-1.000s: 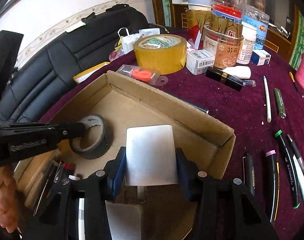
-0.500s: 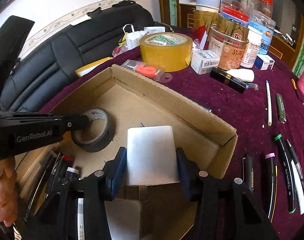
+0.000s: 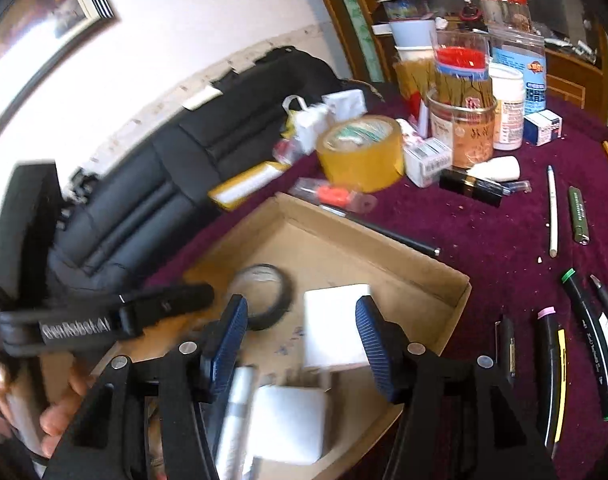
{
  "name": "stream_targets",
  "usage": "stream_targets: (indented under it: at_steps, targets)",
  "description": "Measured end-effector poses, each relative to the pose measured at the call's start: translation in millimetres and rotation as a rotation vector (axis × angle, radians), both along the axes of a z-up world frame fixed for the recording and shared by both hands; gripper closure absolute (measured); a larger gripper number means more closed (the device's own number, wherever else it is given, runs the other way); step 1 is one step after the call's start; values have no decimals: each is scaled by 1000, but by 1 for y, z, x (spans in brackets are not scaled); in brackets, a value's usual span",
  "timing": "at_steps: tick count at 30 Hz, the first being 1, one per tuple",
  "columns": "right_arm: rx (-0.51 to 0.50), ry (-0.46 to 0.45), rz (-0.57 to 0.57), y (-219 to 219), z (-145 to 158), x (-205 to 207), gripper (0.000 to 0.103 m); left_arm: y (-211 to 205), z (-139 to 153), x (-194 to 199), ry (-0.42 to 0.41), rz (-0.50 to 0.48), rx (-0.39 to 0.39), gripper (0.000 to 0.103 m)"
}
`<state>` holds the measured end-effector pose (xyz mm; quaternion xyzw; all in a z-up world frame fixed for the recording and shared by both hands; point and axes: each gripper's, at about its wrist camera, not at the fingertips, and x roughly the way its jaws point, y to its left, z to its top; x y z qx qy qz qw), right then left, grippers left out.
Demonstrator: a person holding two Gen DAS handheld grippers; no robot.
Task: Organize rigid objects
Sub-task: 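Lower the charger into the tray with the right tool while the left tool places the tape roll, then open both tools and withdraw them toward the remaining markers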
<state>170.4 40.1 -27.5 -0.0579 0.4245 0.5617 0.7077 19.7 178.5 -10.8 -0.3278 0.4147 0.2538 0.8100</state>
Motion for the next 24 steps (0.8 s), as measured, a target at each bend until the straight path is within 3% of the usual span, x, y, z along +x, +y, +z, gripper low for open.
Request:
stream_targets:
  at_steps: [4,9,15,19,24]
  targets:
    - [45,50,-2,-42,24,1,42,-35,13,-5,-33,-31,-2,37]
    - [15,16,-72,-111,35,27,50,-90,20,11,-50,-135,11,36]
    - [-29,67,-175,-150,6,70,68,-140,14,34,-19,-235,20,36]
    - [-8,139,-228,-159,-19,90,75,-156,11,42,7,-273,44,37]
    - [-51,138,-235,-154,-34,92,80,-162,1,48,27,-277,30,37]
